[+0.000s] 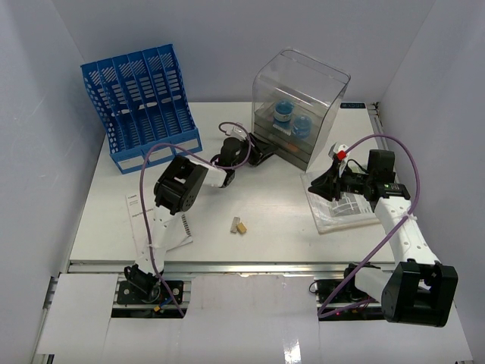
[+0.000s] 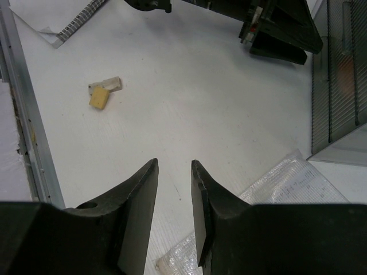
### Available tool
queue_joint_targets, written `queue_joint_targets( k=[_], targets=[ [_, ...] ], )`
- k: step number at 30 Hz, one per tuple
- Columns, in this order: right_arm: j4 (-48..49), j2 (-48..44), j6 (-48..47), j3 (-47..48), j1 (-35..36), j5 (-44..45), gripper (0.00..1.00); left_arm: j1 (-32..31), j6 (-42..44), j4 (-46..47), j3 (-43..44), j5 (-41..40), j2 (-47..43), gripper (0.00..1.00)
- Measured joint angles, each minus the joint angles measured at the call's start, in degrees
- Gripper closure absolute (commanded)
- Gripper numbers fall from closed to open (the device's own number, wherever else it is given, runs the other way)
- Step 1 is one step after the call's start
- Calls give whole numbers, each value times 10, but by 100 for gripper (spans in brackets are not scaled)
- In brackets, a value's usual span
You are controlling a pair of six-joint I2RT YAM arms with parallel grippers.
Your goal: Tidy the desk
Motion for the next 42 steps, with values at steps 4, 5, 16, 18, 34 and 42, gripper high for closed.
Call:
queue_joint_targets(
  k=[4,5,16,18,34,42],
  targets=[
    [5,-4,7,0,-2,-7,64,-4,-5,-40,30,-21,9,66],
    [7,-5,8,0,-3,-8,65,-4,-6,-45,36,-23,9,71],
    [9,-7,10,-1,-10,-8,65,-5,-36,-18,6,-29,-1,90],
    [9,-7,10,-1,-11,-8,65,-4,-33,-3,-25,-28,-17,91],
    [23,2,9,-27,-15,-2,51,12,49,4,-259,4,-180,31],
    [-8,41,-18,-11,85,85,41,20,140,-92,-258,29,-246,12]
  ],
)
